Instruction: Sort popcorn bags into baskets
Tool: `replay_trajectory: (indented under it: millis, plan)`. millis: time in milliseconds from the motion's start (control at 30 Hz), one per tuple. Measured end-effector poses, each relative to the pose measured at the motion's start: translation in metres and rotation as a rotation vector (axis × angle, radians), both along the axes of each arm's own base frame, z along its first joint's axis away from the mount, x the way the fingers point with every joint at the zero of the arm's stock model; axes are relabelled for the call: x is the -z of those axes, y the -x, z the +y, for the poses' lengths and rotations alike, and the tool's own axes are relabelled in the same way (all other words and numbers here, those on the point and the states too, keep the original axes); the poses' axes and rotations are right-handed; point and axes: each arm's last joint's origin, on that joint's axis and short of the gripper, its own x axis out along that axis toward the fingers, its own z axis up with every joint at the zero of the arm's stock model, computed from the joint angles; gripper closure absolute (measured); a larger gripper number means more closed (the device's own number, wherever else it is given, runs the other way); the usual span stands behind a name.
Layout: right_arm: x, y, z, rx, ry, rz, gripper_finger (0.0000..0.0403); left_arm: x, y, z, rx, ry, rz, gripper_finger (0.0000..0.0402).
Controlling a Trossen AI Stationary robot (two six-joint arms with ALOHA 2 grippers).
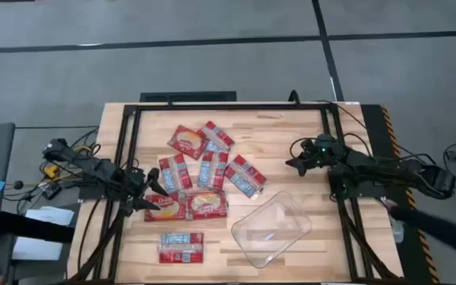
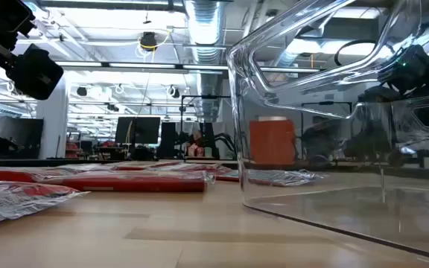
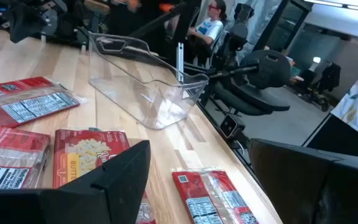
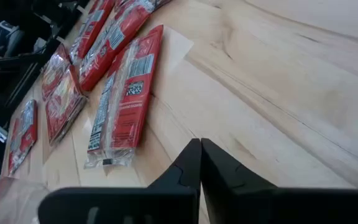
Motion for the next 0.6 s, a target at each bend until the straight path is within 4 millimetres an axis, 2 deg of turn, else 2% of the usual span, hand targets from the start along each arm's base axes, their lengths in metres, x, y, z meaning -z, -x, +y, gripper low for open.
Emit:
replay_trajectory:
  millis: [600]
  plan:
    - [0.0, 0.0, 0.0, 0.0, 0.0, 0.0, 0.0373, 0.0, 0.0, 0.0, 0.0, 0.0, 0.0, 0.0139]
